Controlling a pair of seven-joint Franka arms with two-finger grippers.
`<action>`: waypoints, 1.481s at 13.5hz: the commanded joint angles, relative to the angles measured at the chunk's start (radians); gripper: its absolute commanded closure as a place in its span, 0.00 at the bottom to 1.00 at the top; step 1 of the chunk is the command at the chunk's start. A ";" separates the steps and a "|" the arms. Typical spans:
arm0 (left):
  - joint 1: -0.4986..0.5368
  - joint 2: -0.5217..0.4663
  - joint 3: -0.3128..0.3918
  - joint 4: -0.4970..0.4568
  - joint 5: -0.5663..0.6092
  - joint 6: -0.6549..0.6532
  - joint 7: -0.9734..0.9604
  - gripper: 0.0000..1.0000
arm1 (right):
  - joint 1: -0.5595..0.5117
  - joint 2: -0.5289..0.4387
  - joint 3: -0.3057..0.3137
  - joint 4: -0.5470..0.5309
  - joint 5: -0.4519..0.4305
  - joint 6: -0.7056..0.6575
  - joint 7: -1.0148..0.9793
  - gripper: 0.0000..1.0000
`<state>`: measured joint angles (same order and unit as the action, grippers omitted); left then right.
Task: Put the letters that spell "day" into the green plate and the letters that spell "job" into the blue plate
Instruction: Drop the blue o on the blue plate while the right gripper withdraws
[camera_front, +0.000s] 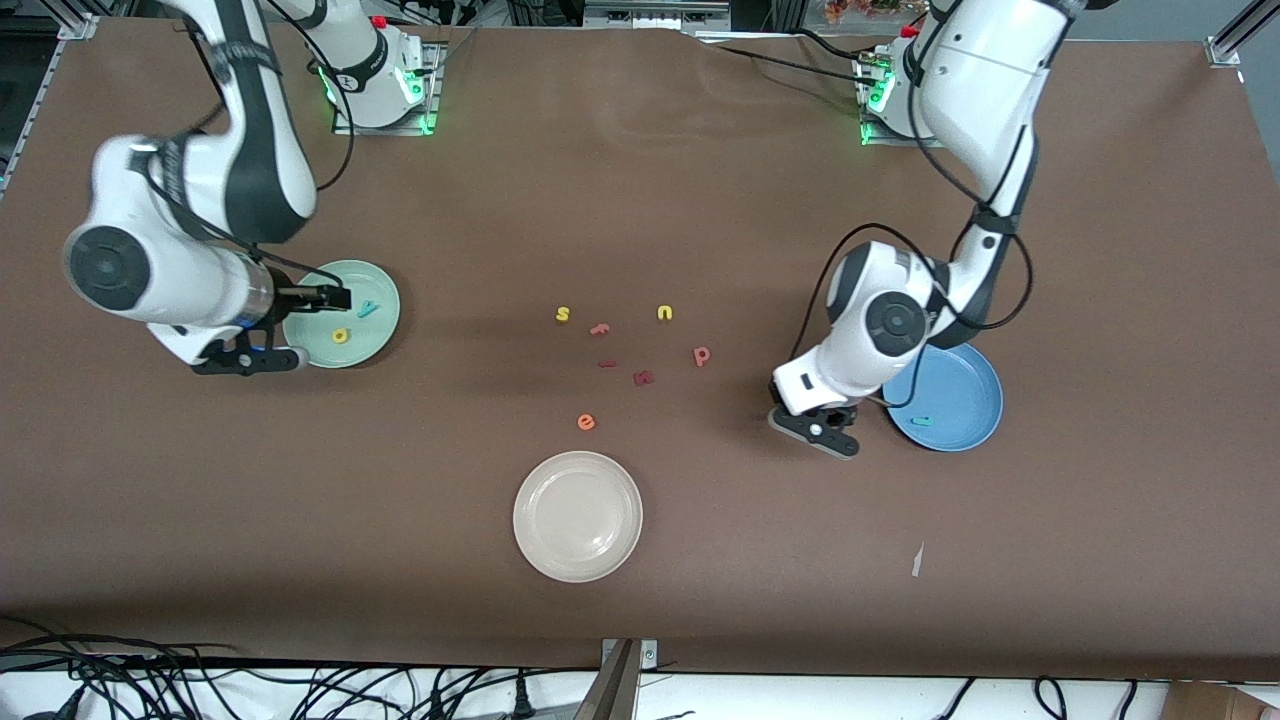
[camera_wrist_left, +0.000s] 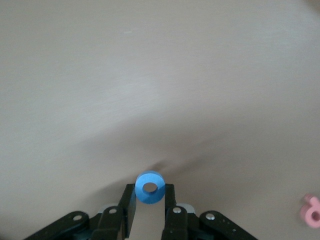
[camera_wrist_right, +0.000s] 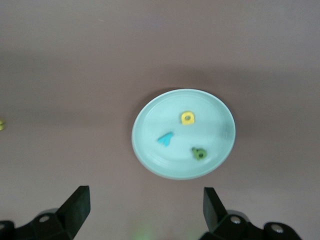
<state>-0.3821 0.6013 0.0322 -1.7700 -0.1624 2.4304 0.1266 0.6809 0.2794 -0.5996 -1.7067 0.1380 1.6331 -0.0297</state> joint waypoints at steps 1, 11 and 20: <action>0.066 -0.131 -0.005 -0.156 -0.011 -0.016 0.024 0.86 | -0.006 0.015 -0.028 0.224 -0.006 -0.218 -0.016 0.00; 0.318 -0.299 -0.005 -0.356 -0.013 -0.019 0.406 0.72 | -0.007 -0.003 0.021 0.326 -0.008 -0.363 -0.003 0.00; 0.241 -0.259 -0.060 -0.307 -0.110 -0.001 0.367 0.57 | -0.518 -0.273 0.544 -0.021 -0.166 -0.089 -0.002 0.00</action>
<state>-0.1006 0.3200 -0.0048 -2.1128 -0.1872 2.4189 0.5090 0.2418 0.1578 -0.0876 -1.5128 -0.0169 1.4269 -0.0275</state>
